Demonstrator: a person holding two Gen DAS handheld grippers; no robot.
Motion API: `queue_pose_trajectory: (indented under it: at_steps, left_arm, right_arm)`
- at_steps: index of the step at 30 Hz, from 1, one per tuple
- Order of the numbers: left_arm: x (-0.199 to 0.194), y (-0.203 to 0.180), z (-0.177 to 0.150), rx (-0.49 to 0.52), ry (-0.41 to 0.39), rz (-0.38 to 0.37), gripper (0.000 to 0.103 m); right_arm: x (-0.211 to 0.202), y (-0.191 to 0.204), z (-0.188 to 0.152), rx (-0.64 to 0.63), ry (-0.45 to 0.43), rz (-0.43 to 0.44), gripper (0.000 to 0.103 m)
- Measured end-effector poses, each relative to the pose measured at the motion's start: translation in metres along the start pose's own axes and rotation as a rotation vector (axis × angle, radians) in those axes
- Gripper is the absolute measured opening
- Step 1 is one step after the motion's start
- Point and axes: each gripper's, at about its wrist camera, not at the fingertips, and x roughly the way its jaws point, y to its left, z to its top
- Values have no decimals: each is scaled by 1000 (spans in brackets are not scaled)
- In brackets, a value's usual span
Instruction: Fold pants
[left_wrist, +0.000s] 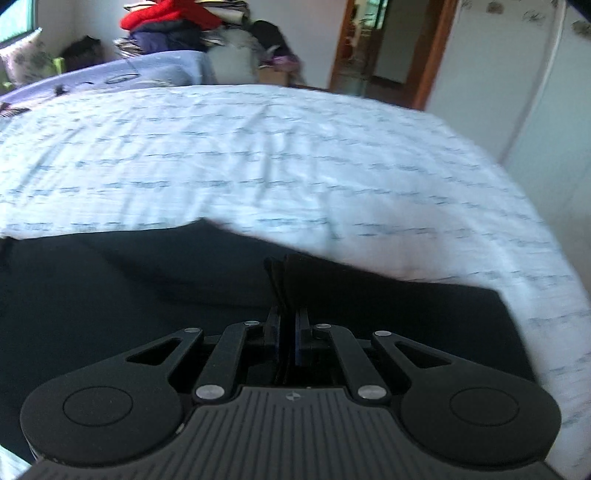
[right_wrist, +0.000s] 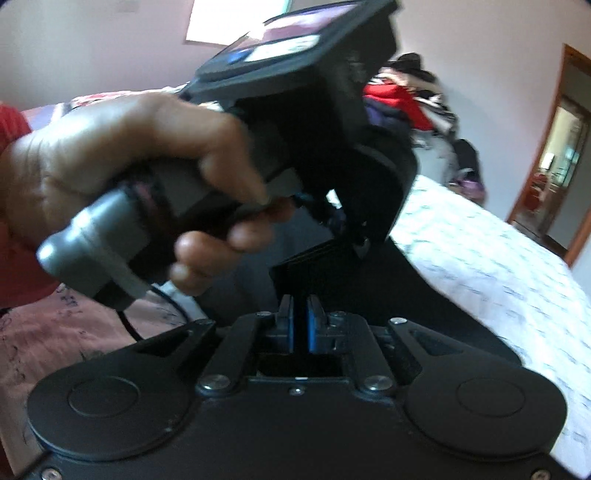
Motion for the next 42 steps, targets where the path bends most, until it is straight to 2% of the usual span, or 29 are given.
queue_pose_trajectory:
  at_steps: [1, 2, 4, 5, 6, 9, 12, 14, 15, 18, 20, 21, 22, 23, 24, 28, 29, 31, 32, 35, 37, 39, 42]
  left_arm:
    - [4, 4, 0, 13, 19, 13, 12]
    - [5, 8, -1, 12, 34, 28, 24]
    - [4, 20, -3, -21, 53, 58, 40]
    - [2, 27, -4, -44, 47, 87, 49]
    - [-2, 32, -5, -62, 30, 105, 53]
    - [-15, 41, -5, -92, -6, 110, 58]
    - [-21, 28, -6, -70, -5, 58, 63]
    - [-18, 10, -11, -23, 2, 19, 70]
    - [-14, -1, -15, 21, 9, 9, 74]
    - [-12, -27, -31, 158, 14, 53, 74]
    - [-17, -38, -38, 211, -14, 80, 74]
    - [-20, -41, -40, 227, -22, 79, 75]
    - [-22, -44, -40, 235, -27, 72, 76]
    - [-23, -47, -39, 235, -31, 63, 77]
    - [-23, -48, -38, 229, -32, 58, 77]
    - [-17, -64, -40, 219, -11, 30, 78]
    - [-14, -70, -42, 234, 3, 19, 79]
    - [-6, -78, -47, 283, 42, 20, 79]
    - [-7, -81, -51, 305, 36, 26, 79]
    - [-18, -88, -57, 333, -32, 27, 80]
    - [-20, -95, -57, 320, -49, 6, 80]
    - [-25, -106, -61, 320, -62, -31, 80]
    - [-33, -129, -73, 395, -88, -58, 82]
  right_arm:
    - [6, 3, 1, -1, 8, 8, 8]
    - [10, 8, 1, 1, 25, 13, 8]
    - [18, 13, -1, -7, 81, 14, 8]
    - [15, 14, -4, -16, 88, 11, 9]
    - [8, 11, -6, -11, 87, 17, 9]
    - [-25, -19, -12, 92, 60, -11, 9]
    - [-50, -64, -25, 231, 50, -146, 10]
    - [-46, -89, -35, 284, 107, -201, 14]
    - [-41, -97, -43, 302, 152, -199, 14]
    - [-42, -97, -57, 263, 229, -153, 15]
    - [-58, -99, -58, 277, 204, -168, 19]
    - [-65, -103, -58, 320, 171, -179, 32]
    - [-74, -105, -60, 352, 137, -194, 40]
    - [-82, -106, -62, 371, 113, -201, 52]
    - [-87, -108, -66, 381, 100, -194, 56]
    - [-71, -101, -73, 396, 120, -156, 55]
    - [-66, -103, -76, 411, 127, -149, 55]
    - [-56, -104, -82, 427, 196, -118, 55]
    - [-64, -104, -81, 408, 202, -119, 54]
    - [-81, -125, -72, 497, 94, -76, 55]
    - [-82, -145, -65, 570, 23, -102, 56]
    - [-65, -174, -65, 645, -18, -109, 58]
    - [-19, -226, -84, 877, -2, -8, 57]
